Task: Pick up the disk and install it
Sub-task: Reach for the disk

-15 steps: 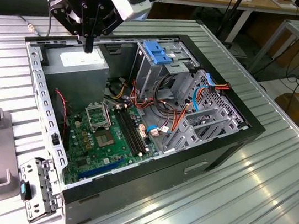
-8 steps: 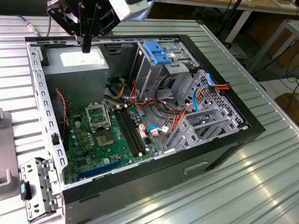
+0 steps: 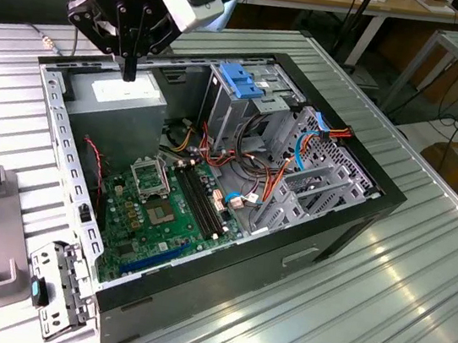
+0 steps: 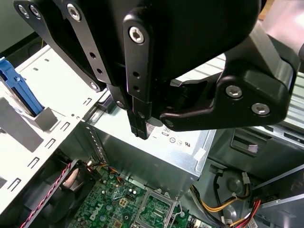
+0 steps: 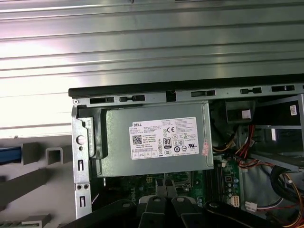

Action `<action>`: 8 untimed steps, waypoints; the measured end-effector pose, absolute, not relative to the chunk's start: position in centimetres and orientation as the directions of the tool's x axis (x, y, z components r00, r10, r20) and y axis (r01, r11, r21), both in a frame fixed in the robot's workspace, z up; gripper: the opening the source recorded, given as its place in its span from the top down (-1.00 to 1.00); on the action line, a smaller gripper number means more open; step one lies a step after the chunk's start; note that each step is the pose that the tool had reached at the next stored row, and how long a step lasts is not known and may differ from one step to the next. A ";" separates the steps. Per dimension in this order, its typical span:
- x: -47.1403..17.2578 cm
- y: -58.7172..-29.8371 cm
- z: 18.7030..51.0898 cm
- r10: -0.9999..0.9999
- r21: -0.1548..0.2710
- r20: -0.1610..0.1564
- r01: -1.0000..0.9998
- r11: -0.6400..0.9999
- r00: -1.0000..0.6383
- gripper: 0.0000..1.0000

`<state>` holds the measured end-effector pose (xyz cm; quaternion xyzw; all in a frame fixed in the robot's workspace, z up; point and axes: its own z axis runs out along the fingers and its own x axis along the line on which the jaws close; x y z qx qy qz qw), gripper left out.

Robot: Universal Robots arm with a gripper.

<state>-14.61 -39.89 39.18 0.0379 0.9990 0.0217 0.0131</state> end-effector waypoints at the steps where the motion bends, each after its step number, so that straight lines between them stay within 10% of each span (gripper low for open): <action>1: -14.6 -39.9 39.2 0.076 0.044 -0.024 0.075 0.996 -0.997 0.79; 8: -15.0 -39.9 39.2 0.076 0.044 -0.024 0.075 0.996 -0.997 0.79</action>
